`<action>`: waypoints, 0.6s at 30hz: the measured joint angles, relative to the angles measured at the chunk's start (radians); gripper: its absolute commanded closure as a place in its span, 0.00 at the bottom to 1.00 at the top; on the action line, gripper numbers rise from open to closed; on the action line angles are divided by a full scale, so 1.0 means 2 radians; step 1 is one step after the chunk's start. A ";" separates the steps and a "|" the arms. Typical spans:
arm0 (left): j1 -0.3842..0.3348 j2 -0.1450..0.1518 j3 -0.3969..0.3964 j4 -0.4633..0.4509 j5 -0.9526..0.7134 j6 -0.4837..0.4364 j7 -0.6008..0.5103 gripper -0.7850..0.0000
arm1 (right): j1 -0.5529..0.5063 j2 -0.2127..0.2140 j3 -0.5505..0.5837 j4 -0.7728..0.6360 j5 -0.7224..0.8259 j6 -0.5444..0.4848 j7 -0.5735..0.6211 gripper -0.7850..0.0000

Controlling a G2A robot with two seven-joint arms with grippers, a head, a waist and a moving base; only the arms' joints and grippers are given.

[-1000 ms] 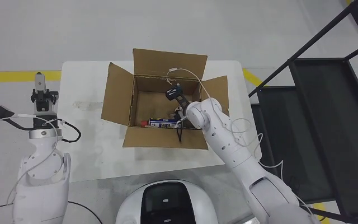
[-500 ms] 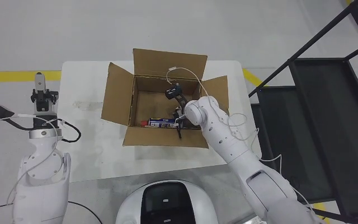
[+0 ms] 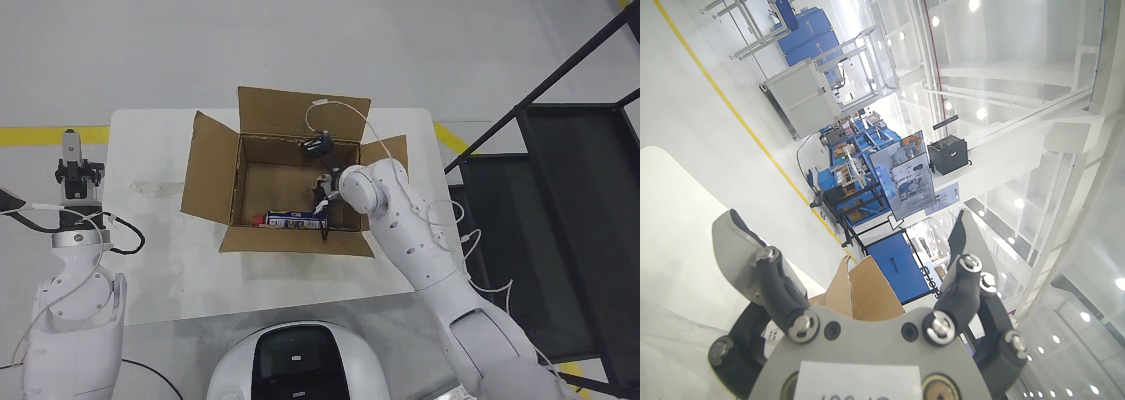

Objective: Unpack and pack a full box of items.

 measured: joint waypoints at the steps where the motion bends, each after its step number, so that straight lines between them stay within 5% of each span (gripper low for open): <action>1: 0.000 0.000 0.000 0.000 0.000 0.000 0.000 0.00 | -0.001 0.001 0.007 -0.017 0.005 0.002 0.010 1.00; 12: 0.000 0.000 0.000 0.000 0.000 0.000 0.000 0.00 | -0.041 0.026 0.127 -0.245 0.031 0.006 0.134 1.00; 18: 0.000 0.000 0.000 0.000 0.000 0.000 0.000 0.00 | -0.072 0.037 0.193 -0.294 0.000 0.029 0.121 1.00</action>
